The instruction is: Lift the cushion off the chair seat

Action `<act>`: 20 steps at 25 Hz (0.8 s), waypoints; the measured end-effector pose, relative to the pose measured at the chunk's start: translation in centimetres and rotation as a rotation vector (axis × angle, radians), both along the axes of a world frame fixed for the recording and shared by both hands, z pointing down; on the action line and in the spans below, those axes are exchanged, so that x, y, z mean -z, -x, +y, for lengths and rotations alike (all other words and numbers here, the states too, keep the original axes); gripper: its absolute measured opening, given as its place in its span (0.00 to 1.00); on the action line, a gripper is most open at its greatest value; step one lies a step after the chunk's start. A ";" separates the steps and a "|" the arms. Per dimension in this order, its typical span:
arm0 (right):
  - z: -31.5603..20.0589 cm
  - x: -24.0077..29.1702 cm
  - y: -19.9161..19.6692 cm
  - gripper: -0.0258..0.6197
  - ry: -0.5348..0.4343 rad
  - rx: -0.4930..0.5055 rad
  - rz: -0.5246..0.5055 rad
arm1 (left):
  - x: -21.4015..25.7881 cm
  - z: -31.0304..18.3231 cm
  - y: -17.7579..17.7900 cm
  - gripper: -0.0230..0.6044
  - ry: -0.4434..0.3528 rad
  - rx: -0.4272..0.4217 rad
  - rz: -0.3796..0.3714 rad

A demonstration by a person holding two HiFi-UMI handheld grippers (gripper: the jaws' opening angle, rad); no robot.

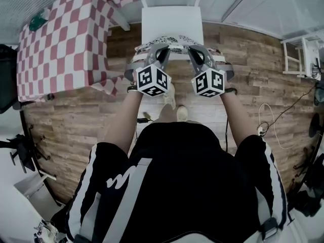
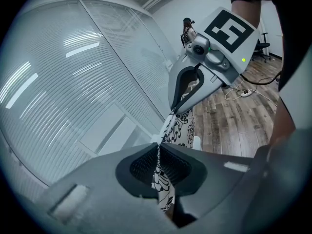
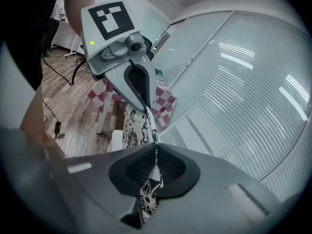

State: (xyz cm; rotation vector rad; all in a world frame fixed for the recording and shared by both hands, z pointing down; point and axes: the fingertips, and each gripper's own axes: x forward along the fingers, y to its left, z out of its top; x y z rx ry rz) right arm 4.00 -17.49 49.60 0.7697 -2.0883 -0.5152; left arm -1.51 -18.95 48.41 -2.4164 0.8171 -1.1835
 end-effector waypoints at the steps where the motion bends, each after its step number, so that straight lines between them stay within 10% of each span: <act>1: 0.4 -0.1 0.0 0.05 0.002 0.003 0.000 | -0.1 0.4 0.0 0.06 0.000 0.002 -0.001; 20: 7.6 -0.3 -0.2 0.05 0.007 0.047 0.006 | -0.4 7.7 -0.1 0.06 0.011 0.063 0.013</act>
